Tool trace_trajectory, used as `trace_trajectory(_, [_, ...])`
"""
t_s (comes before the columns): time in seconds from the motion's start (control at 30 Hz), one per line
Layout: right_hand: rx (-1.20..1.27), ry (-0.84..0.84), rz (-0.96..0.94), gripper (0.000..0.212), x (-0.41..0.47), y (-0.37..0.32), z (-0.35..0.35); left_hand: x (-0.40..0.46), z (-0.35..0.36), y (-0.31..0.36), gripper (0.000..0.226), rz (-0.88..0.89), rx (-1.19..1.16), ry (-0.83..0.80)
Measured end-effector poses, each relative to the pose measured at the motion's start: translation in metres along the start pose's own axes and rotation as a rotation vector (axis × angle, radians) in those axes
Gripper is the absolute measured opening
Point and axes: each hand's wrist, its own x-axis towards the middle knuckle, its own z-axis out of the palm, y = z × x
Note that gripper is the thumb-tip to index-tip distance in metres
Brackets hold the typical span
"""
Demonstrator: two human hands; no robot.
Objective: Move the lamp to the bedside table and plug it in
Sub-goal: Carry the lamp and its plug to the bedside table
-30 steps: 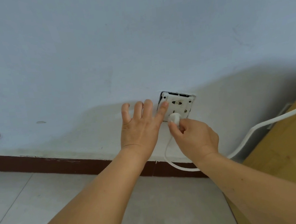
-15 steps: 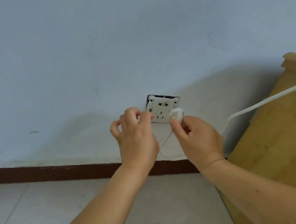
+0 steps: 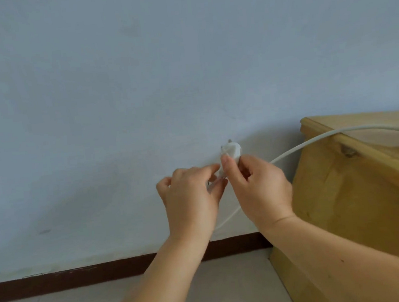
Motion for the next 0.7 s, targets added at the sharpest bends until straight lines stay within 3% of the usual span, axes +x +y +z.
trace_trajectory(0.1, [-0.004, 0.032, 0.02, 0.051, 0.012, -0.015, -0.025, 0.013, -0.017, 0.022, 0.018, 0.007, -0.135, -0.028])
trace_trajectory(0.43, [-0.026, 0.166, 0.042, 0.059, 0.054, -0.044, -0.124, 0.055, -0.05, 0.119, 0.017, -0.078, -0.27, -0.127])
trace_trajectory(0.7, [-0.24, 0.212, -0.108, 0.037, 0.079, -0.065, -0.195, 0.086, -0.06, 0.173, 0.02, 0.044, -0.299, -0.112])
